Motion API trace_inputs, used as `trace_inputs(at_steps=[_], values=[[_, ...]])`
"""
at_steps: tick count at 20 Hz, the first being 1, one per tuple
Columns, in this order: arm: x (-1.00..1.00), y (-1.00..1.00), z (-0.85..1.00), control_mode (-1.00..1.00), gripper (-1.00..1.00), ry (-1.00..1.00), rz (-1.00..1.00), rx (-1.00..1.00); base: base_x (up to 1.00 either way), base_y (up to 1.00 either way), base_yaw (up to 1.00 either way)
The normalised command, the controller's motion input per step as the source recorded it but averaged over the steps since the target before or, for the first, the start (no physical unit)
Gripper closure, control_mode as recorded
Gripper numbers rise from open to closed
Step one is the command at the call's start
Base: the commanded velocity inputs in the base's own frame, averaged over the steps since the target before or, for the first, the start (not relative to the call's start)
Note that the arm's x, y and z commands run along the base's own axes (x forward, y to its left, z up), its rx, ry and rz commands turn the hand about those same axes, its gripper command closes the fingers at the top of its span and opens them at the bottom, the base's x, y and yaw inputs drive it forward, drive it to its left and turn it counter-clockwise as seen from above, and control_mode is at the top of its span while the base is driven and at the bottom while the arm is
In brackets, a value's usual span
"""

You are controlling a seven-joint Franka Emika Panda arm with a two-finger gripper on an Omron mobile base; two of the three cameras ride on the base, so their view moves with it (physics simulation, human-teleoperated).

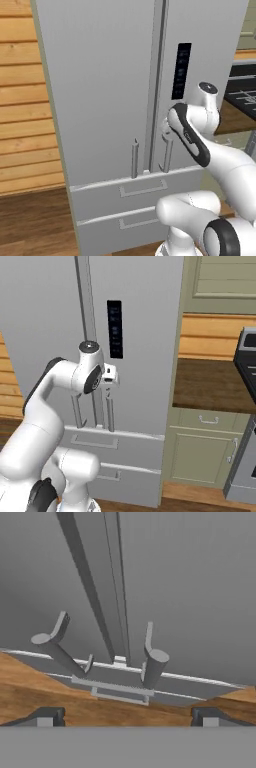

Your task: Take the strawberry from the fridge and place it on top of the pancake, located on the dining counter.

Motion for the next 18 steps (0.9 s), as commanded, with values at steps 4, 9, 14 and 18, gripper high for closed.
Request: trace_inputs(at_steps=[4, 9, 14, 18], values=[[0.33, -0.49, -0.35, -1.00, -1.00, -0.03, 0.02, 0.08, 0.00, 0.00, 0.00], [0.14, -0.31, -0.30, -1.00, -1.00, -0.01, 0.08, 0.09, 0.00, 0.00, 0.00], [0.14, 0.00, -0.30, -1.00, -1.00, 0.00, 0.11, 0.02, 0.00, 0.00, 0.00], [0.26, 0.05, -0.23, -1.00, -1.00, 0.00, 0.06, 0.00, 0.00, 0.00, 0.00]])
